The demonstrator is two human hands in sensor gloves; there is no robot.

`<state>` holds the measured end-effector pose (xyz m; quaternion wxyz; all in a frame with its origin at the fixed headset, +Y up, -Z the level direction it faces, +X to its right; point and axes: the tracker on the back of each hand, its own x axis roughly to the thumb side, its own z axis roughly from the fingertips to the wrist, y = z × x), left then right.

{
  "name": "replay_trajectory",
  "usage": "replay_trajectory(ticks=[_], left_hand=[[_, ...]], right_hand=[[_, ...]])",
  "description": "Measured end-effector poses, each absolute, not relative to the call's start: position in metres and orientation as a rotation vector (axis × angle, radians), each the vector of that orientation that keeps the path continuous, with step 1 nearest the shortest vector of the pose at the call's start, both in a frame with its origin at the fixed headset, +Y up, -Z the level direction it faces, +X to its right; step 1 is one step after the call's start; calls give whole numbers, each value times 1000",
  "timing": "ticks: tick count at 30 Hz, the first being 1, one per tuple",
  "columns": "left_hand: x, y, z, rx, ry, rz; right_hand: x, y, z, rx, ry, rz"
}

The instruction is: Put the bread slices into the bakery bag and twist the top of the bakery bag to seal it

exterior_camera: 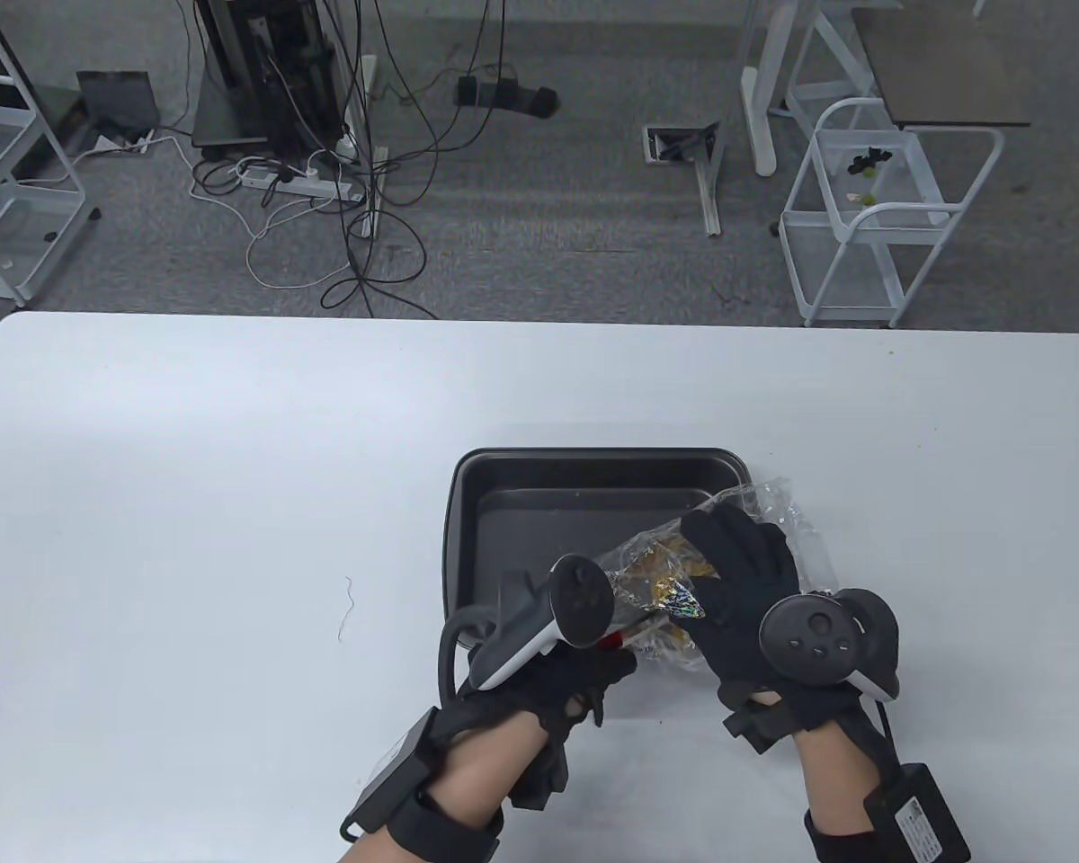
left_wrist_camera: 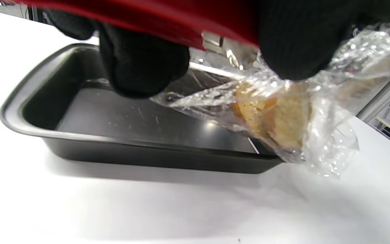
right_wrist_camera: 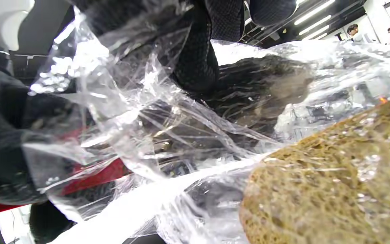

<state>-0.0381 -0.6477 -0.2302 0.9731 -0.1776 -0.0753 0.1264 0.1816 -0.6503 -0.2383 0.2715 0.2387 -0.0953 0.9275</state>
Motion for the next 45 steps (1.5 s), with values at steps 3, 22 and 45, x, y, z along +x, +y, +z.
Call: replay_trajectory(ticks=[3, 22, 45], left_hand=[[-43, -644, -222, -334, -148, 239], [-115, -624, -169, -187, -154, 97], [-144, -629, -283, -146, -201, -123]], right_hand=[[183, -650, -238, 622, -277, 2510], [197, -646, -239, 469, -380, 2577], [237, -634, -242, 296, -457, 2512]])
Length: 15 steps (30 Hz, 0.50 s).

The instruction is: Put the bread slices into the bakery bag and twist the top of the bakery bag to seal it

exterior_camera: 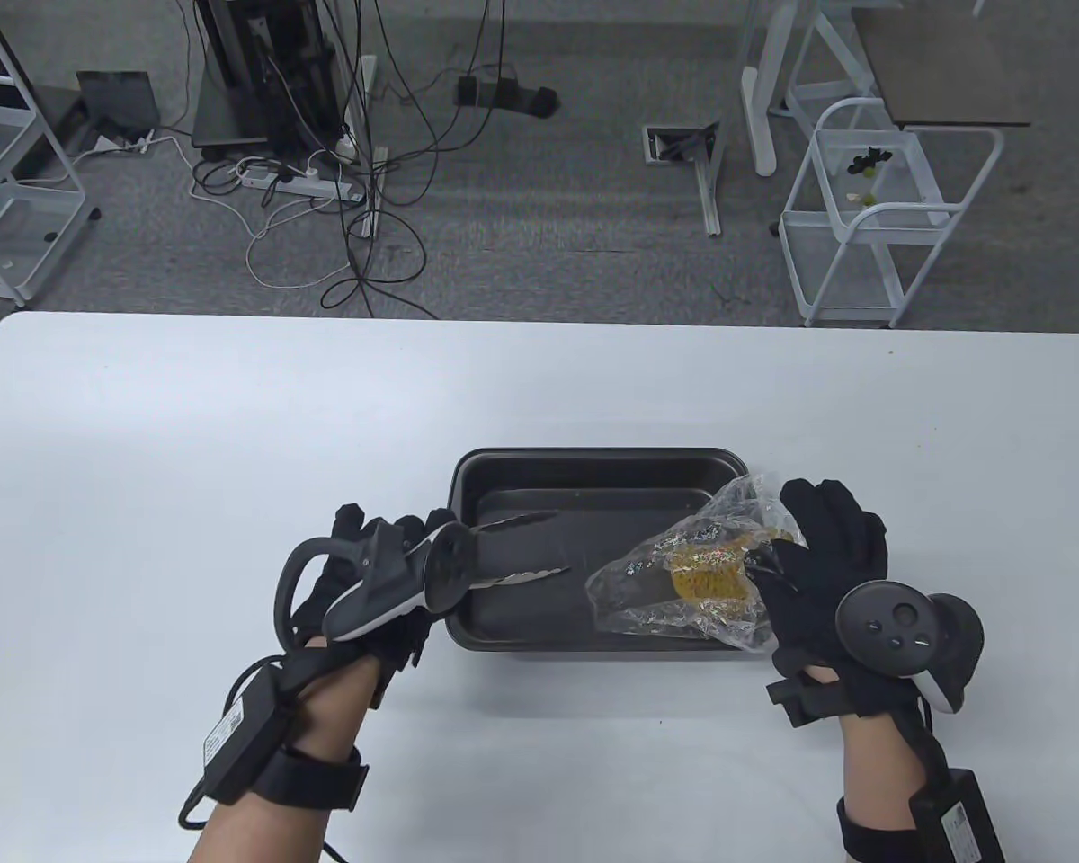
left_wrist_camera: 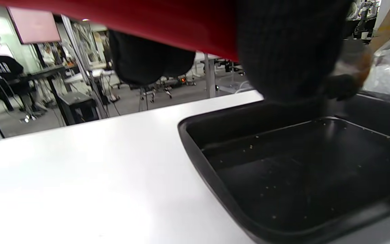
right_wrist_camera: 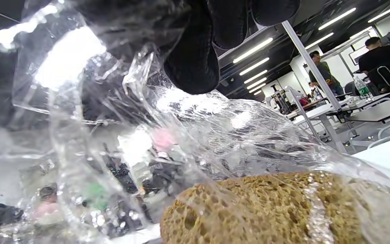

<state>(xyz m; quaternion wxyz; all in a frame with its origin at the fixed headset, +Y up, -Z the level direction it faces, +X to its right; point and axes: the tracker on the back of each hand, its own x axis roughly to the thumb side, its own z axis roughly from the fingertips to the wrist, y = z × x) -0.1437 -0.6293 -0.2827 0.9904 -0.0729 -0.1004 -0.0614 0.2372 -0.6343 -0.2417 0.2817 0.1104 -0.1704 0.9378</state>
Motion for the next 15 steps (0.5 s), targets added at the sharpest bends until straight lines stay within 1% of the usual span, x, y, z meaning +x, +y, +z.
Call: replay_trajectory(ticks=[2, 8, 10, 15], left_hand=[[-140, -640, -303, -198, -221, -112], [-131, -674, -344, -301, -210, -123], [-128, -687, -353, -336, -203, -124], [-123, -714, -367, -367, -214, -156]], right_hand=[[239, -634, -242, 290, -456, 2508], [245, -634, -243, 273, -453, 2494], [246, -634, -244, 266, -456, 2487], [250, -635, -246, 252, -454, 2481]])
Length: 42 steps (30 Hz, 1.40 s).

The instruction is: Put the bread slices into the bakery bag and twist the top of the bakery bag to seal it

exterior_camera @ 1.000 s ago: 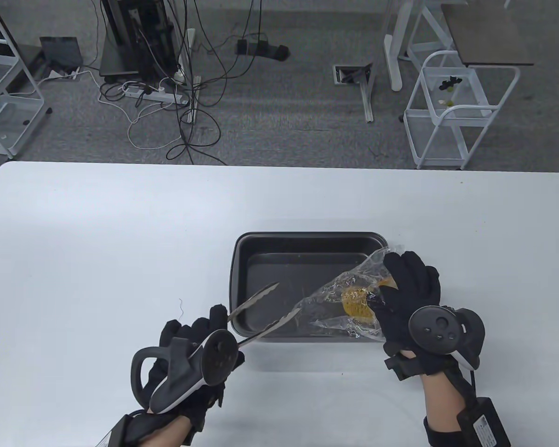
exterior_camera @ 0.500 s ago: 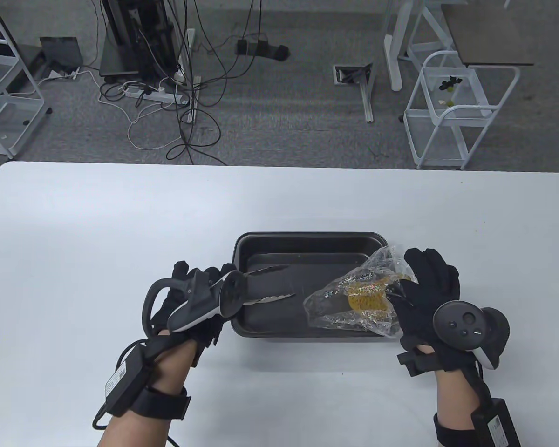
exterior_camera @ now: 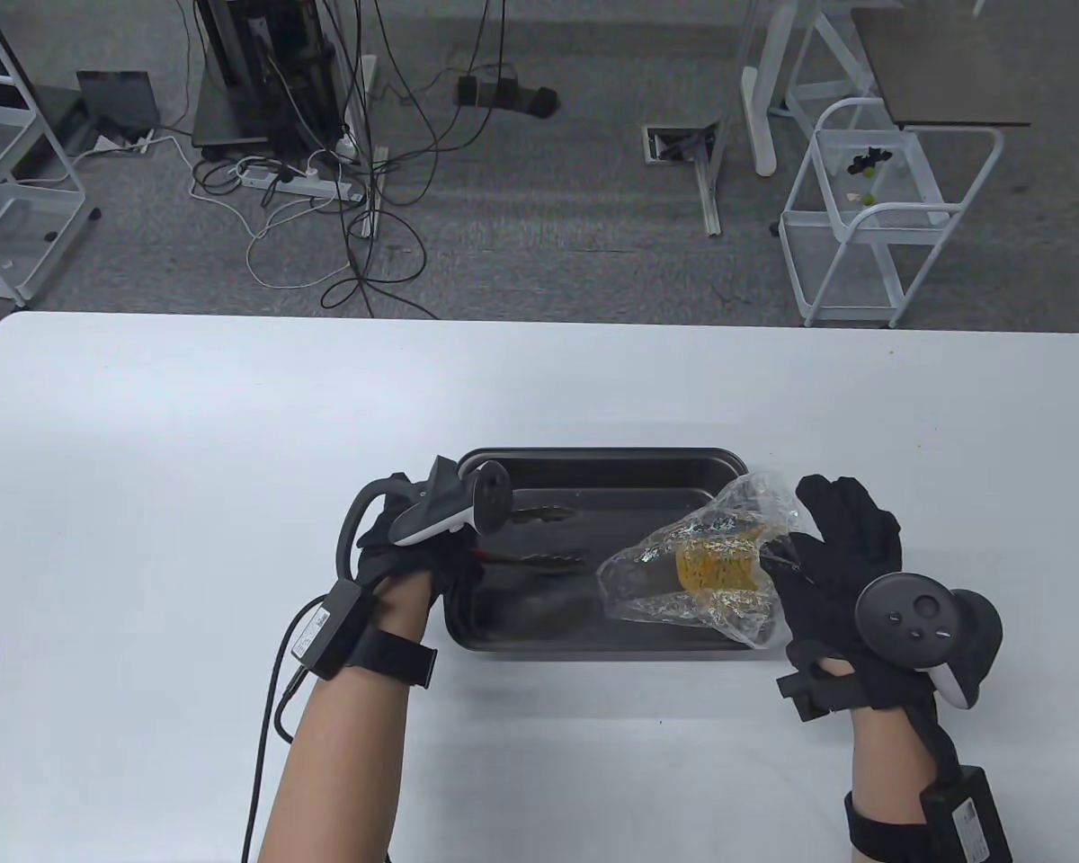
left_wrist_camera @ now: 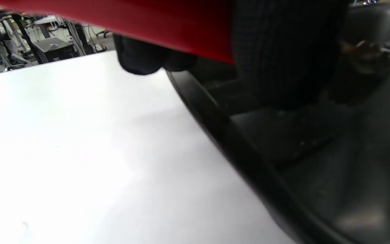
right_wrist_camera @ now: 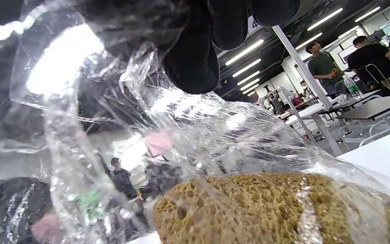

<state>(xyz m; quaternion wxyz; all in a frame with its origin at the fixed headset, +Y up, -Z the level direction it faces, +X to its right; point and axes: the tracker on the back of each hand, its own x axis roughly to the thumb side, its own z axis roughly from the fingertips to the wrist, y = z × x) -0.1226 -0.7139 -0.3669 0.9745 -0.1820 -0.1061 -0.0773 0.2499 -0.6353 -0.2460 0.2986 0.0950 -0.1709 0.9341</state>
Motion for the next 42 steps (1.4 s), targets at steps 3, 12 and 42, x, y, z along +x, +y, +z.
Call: replay_trajectory(ticks=[3, 12, 42], left_hand=[[-120, -722, -372, -358, -224, -125], [-114, -734, -374, -382, -207, -214], [-40, -648, -182, 214, -437, 53]], right_hand=[[251, -636, -248, 247, -448, 2474], [251, -636, -252, 242, -441, 2473], [178, -621, -208, 60, -726, 2512]])
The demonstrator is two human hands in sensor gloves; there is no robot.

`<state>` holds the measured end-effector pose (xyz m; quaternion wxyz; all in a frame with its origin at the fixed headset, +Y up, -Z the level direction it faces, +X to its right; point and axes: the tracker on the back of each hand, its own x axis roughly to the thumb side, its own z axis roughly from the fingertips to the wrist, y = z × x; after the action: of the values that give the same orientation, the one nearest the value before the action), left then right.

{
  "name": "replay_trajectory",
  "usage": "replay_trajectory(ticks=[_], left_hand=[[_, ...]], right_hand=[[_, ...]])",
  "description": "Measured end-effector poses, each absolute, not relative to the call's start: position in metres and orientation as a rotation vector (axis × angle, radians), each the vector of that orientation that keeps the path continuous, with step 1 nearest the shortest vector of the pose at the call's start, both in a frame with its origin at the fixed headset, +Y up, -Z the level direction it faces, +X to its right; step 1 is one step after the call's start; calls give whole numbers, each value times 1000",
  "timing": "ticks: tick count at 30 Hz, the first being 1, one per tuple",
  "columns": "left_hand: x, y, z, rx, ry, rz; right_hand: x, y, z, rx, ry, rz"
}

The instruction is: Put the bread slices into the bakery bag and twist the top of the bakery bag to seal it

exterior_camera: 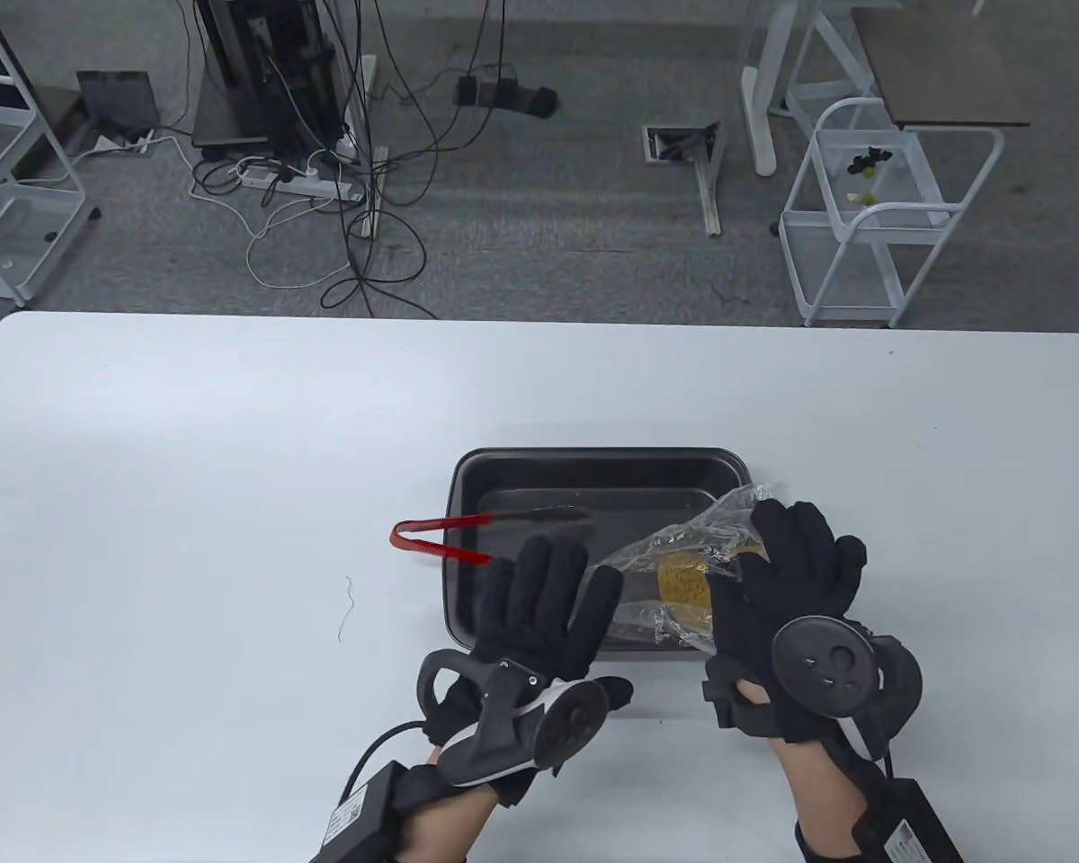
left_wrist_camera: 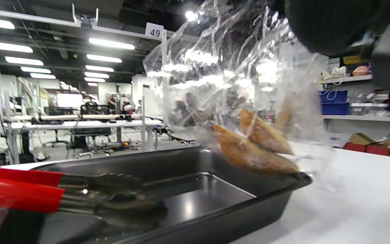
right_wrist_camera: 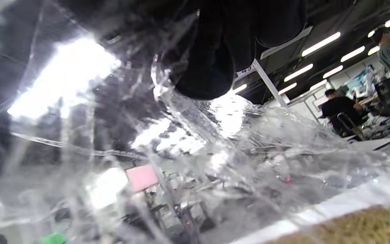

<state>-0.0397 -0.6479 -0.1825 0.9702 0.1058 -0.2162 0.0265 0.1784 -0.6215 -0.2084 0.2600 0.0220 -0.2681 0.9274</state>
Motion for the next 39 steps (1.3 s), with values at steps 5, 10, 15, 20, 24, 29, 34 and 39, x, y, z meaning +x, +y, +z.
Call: replay_trajectory(ticks=[5, 10, 15, 20, 24, 29, 34, 39], left_hand=[[-30, -651, -182, 217, -419, 77], [-27, -651, -181, 280, -398, 79], [-24, -647, -176, 306, -401, 118], [-35, -632, -168, 300, -409, 102], [-53, -604, -160, 257, -458, 96], [-67, -563, -146, 282, -528, -142], [-73, -533, -141, 312, -567, -220], [-70, -523, -144, 324, -585, -206]], right_hand=[[174, -620, -201, 42, -711, 2469], [176, -616, -199, 55, -670, 2437], [175, -615, -197, 56, -640, 2450], [184, -600, -193, 70, -394, 2550], [196, -581, -184, 343, -148, 2508], [217, -557, -165, 657, -119, 2224], [237, -551, -166, 781, -231, 2064], [214, -553, -166, 990, -276, 2227]])
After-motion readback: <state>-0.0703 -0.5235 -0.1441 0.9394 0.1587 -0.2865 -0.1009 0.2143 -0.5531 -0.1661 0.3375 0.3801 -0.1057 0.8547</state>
